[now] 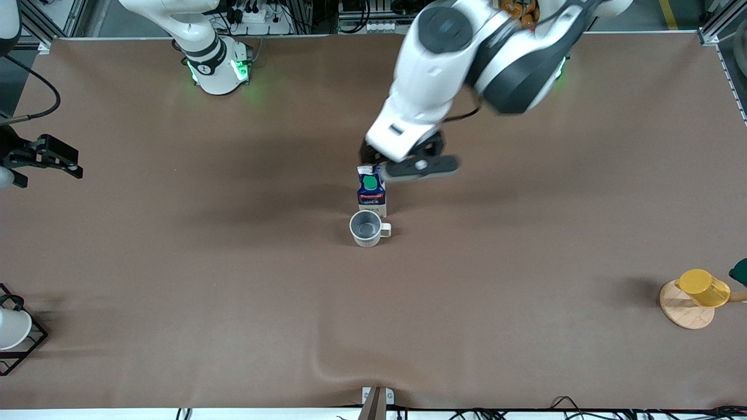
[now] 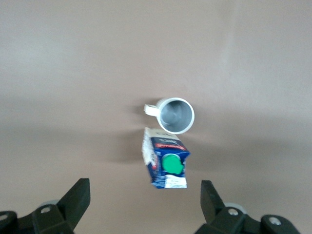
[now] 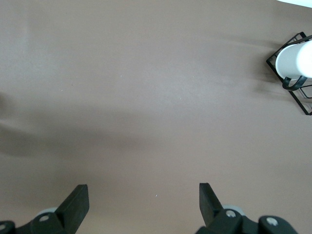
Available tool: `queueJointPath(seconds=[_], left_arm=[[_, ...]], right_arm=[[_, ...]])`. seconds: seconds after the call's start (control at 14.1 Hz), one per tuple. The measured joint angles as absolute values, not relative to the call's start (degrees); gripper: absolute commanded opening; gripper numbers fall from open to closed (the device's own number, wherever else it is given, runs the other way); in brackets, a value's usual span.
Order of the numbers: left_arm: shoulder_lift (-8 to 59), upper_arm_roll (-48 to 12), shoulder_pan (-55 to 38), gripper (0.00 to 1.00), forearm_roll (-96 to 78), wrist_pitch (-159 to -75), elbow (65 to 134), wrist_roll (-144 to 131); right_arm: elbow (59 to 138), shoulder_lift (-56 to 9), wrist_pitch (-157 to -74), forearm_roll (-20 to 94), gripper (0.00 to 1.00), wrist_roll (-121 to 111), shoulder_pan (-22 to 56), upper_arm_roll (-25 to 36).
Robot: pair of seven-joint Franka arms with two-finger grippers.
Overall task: Place milk next to cup
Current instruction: 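Open the left gripper and withdraw it from the carton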
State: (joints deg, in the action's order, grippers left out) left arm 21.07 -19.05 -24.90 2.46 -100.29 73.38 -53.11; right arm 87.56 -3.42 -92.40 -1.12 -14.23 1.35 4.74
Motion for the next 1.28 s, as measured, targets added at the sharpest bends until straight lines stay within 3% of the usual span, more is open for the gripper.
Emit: queueJointPath(seconds=[0.28,0.71,0.99,1.28], left_arm=[[12.9,-18.4,-14.9,1.00,2.6,-90.9,73.6,-45.4],[8.4,-18.1,1.8,1.00,2.6,-81.1,73.7,-26.1],[6.2,-18.1,9.8,1.00,2.6,-79.5,74.0,-15.3],[5.9,-18.1,12.3,1.00,2.6,-78.5,74.3,-11.4]], right_arm=[[87.6,-3.3,-92.4,-1.1,1.00,-14.2,1.2,5.0],[88.2,-2.8,-92.4,-1.1,1.00,-14.2,1.2,5.1],[90.5,-1.6,-93.5,-1.1,1.00,-14.2,1.2,5.1],[92.0,-0.4,-94.0,-1.1,1.00,-14.2,1.2,5.1]])
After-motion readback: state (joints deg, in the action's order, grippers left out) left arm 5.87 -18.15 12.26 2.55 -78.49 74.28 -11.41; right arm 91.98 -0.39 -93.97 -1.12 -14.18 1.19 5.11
